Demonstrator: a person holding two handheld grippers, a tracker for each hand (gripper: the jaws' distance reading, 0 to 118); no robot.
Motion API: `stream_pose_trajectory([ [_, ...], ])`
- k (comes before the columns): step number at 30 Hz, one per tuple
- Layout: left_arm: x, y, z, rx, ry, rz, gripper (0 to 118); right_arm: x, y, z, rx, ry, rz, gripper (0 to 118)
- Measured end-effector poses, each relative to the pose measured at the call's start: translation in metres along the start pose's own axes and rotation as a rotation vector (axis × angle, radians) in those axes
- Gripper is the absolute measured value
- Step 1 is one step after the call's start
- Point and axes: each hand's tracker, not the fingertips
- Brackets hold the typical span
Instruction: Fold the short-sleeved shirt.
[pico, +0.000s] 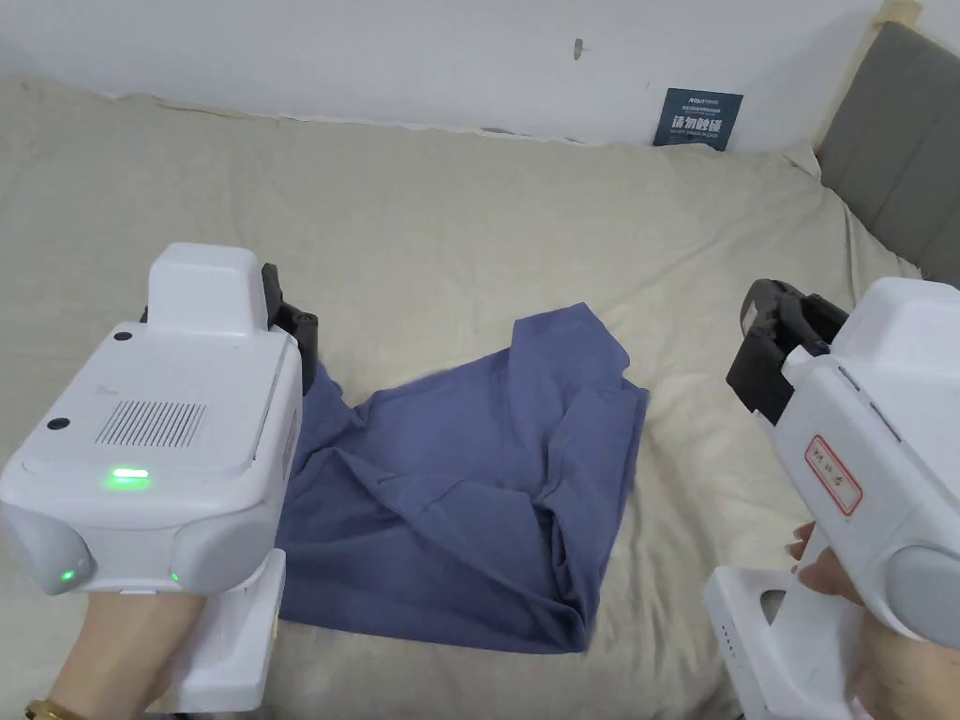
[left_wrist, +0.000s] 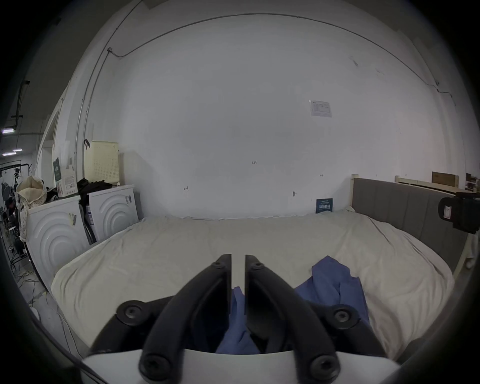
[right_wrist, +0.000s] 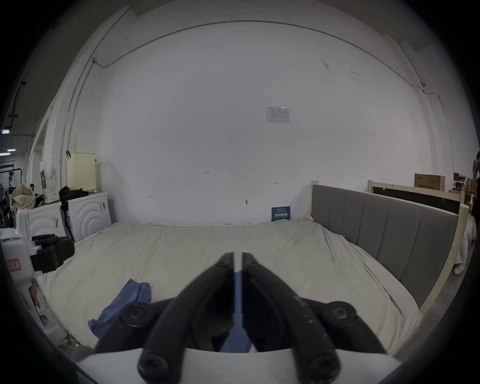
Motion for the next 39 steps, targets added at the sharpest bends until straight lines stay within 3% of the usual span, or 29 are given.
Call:
stream_pose_trajectory([
  [1,-0.001,0.0,0.0,-0.015,-0.012,0.008,0,0.0,0.001,-0.001,-0.004,0.003,-0.006,1],
  [9,-0.008,-0.002,-0.01,-0.058,-0.029,0.004,0,-0.002,0.0,-0.006,-0.025,0.021,-0.003,1],
  [11,-0.015,-0.001,-0.019,-0.118,-0.028,0.011,13,-0.002,-0.003,-0.007,-0.033,0.022,0.002,1],
  [13,-0.029,-0.003,-0.034,-0.216,-0.042,0.014,18,-0.002,-0.007,-0.011,-0.049,0.026,0.006,1],
  [14,-0.035,-0.005,-0.042,-0.264,-0.049,0.028,30,-0.001,-0.009,-0.013,-0.058,0.025,0.002,1],
  [16,-0.053,-0.015,-0.061,-0.364,-0.058,0.062,85,0.0,-0.013,-0.017,-0.077,0.027,0.0,1],
  [17,-0.061,-0.021,-0.07,-0.398,-0.049,0.077,105,0.0,-0.014,-0.018,-0.083,0.025,-0.001,1],
  [18,-0.069,-0.028,-0.079,-0.445,-0.033,0.099,118,0.0,-0.016,-0.021,-0.091,0.022,0.0,1],
  [21,-0.095,-0.051,-0.106,-0.562,0.019,0.171,118,-0.001,-0.024,-0.028,-0.125,0.017,-0.011,1],
  [26,-0.115,-0.097,-0.153,-0.807,0.149,0.155,118,-0.005,-0.038,-0.042,-0.187,0.021,0.005,1],
  [29,-0.122,-0.121,-0.171,-0.939,0.107,0.175,118,-0.004,-0.046,-0.053,-0.226,0.03,0.018,1],
  [33,-0.112,-0.136,-0.183,-0.972,0.118,0.171,114,0.0,-0.055,-0.066,-0.265,0.031,-0.013,1],
  [34,-0.11,-0.138,-0.185,-0.979,0.104,0.169,106,0.001,-0.057,-0.068,-0.273,0.03,-0.012,1],
  [35,-0.107,-0.141,-0.187,-0.986,0.093,0.167,88,0.001,-0.058,-0.07,-0.279,0.028,-0.007,1],
  [36,-0.103,-0.144,-0.189,-0.995,0.097,0.159,51,0.001,-0.06,-0.071,-0.284,0.026,-0.004,1],
  [37,-0.101,-0.146,-0.191,-1.01,0.106,0.147,27,0.001,-0.061,-0.072,-0.291,0.025,-0.005,1],
  [38,-0.1,-0.149,-0.193,-1.016,0.11,0.146,22,0.002,-0.062,-0.072,-0.295,0.028,-0.009,1],
  [39,-0.1,-0.149,-0.191,-1.012,0.056,0.197,9,0.003,-0.062,-0.073,-0.298,0.029,-0.011,1],
])
